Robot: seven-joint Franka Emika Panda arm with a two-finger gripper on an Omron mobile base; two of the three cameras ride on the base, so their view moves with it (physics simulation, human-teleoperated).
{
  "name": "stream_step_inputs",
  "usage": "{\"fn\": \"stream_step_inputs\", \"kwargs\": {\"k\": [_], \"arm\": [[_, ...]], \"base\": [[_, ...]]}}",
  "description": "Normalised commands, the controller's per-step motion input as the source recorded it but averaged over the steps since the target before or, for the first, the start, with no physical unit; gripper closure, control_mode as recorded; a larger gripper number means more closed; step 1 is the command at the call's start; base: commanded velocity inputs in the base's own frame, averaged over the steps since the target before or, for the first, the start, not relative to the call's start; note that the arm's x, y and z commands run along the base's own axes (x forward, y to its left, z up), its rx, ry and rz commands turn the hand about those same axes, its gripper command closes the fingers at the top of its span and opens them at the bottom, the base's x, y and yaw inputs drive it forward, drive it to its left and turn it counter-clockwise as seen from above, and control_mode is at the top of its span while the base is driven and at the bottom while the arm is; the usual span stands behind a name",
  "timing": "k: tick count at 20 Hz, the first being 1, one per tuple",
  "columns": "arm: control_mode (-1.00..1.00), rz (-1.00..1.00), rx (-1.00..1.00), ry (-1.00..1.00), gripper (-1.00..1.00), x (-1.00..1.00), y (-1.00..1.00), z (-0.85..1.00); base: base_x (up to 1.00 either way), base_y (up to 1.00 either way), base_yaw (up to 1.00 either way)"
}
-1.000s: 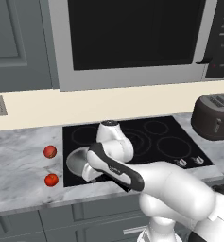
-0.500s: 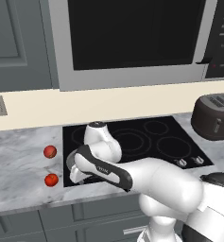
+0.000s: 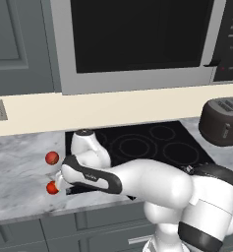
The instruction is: Place the pan on the front left burner on the stove. Then place the tomato and the onion in the pan and turn on the front left burner.
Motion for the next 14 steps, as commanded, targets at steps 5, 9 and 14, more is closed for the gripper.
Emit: {"fn": "stream_step_inputs", "kwargs": {"k": [5,9,14], "arm": [[-1.00,-0.10,0.00,0.00,-1.00,0.05,0.42,0.00],[-1.00,-0.10,0.00,0.00,-1.00,0.08,0.35,0.00],[-1.00,-0.11,-0.01,0.00,-1.00,0.12,0.31,0.00]], "base": [[0.00,0.00,0.00],[0.00,0.00,0.00],[0.00,0.00,0.00]]}}
